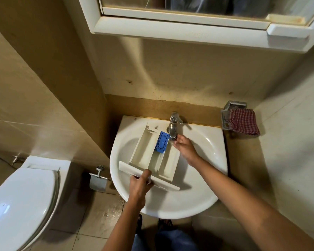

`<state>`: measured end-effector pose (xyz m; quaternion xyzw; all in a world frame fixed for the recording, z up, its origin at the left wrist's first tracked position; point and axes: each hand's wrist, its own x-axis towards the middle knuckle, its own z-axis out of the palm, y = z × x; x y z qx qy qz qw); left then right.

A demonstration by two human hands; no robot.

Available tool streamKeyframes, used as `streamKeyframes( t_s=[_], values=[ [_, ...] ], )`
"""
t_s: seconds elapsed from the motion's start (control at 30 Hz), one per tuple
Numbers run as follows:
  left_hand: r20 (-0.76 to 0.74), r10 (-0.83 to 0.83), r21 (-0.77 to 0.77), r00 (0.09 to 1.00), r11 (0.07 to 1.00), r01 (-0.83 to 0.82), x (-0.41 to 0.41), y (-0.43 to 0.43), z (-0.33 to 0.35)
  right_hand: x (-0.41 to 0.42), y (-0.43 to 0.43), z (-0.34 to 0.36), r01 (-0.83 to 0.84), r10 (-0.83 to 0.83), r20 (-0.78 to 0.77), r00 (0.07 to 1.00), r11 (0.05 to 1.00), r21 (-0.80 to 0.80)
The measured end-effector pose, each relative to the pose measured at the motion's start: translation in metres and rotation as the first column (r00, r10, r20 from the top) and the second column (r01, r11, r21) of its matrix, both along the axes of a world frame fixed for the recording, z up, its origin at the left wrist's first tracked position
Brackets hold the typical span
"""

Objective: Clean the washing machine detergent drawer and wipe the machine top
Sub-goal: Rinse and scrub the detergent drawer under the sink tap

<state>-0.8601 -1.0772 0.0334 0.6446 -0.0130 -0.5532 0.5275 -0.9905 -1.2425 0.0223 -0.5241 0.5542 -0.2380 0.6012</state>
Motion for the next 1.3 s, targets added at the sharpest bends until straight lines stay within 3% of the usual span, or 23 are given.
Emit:
streamKeyframes(
  t_s=[0.1, 0.2, 0.27, 0.4, 0.5, 0.63, 0.8, 0.9, 0.97, 1.1, 1.23, 1.3],
  values=[
    [-0.060, 0.002, -0.018, 0.998, 1.000, -0.003, -0.003, -0.006, -0.015, 0.000, 0.023, -0.007, -0.334, 0.282, -0.295, 0.913, 0.931, -0.144],
    [-0.100, 0.009, -0.053, 0.995, 0.999, -0.014, -0.002, -0.011, -0.025, -0.002, 0.048, -0.021, -0.694, 0.464, -0.631, 0.622, 0.699, -0.171],
    [-0.143, 0.010, -0.073, 0.990, 0.997, -0.021, 0.000, -0.014, -0.032, -0.003, 0.065, -0.027, -0.813, 0.533, -0.698, 0.479, 0.568, -0.125],
    [-0.176, 0.016, -0.074, 0.984, 0.997, -0.029, 0.003, -0.015, -0.038, -0.015, 0.071, -0.028, -0.842, 0.591, -0.650, 0.478, 0.519, -0.147],
    [-0.188, 0.019, -0.074, 0.982, 0.997, -0.034, 0.004, -0.018, -0.044, -0.033, 0.057, -0.026, -0.900, 0.523, -0.764, 0.377, 0.403, -0.168],
    [-0.180, 0.010, -0.095, 0.984, 0.995, -0.028, 0.001, -0.021, -0.043, -0.037, 0.040, -0.022, -0.889, 0.448, -0.812, 0.374, 0.422, -0.177],
    [-0.116, 0.097, -0.068, 0.989, 0.992, -0.105, 0.003, -0.023, -0.049, -0.039, 0.057, -0.028, -0.962, 0.620, -0.741, 0.258, 0.233, -0.140],
    [-0.079, 0.104, -0.081, 0.991, 0.991, -0.111, 0.004, -0.021, -0.046, -0.056, 0.051, -0.029, -0.976, 0.636, -0.741, 0.217, 0.160, -0.149],
    [-0.079, 0.133, -0.086, 0.988, 0.986, -0.140, 0.002, -0.021, -0.042, -0.066, 0.041, -0.029, -0.973, 0.596, -0.769, 0.230, 0.169, -0.161],
    [-0.063, 0.164, -0.096, 0.984, 0.981, -0.170, 0.004, -0.025, -0.038, -0.070, 0.034, -0.032, -0.949, 0.510, -0.813, 0.281, 0.274, -0.156],
    [-0.055, 0.173, -0.082, 0.983, 0.981, -0.177, 0.005, -0.024, -0.033, -0.055, 0.038, -0.036, -0.986, 0.582, -0.795, 0.168, 0.083, -0.147],
    [-0.040, 0.173, -0.075, 0.984, 0.982, -0.176, 0.007, -0.024, -0.030, -0.050, 0.031, -0.038, -0.990, 0.549, -0.825, 0.138, 0.063, -0.123]
  ],
)
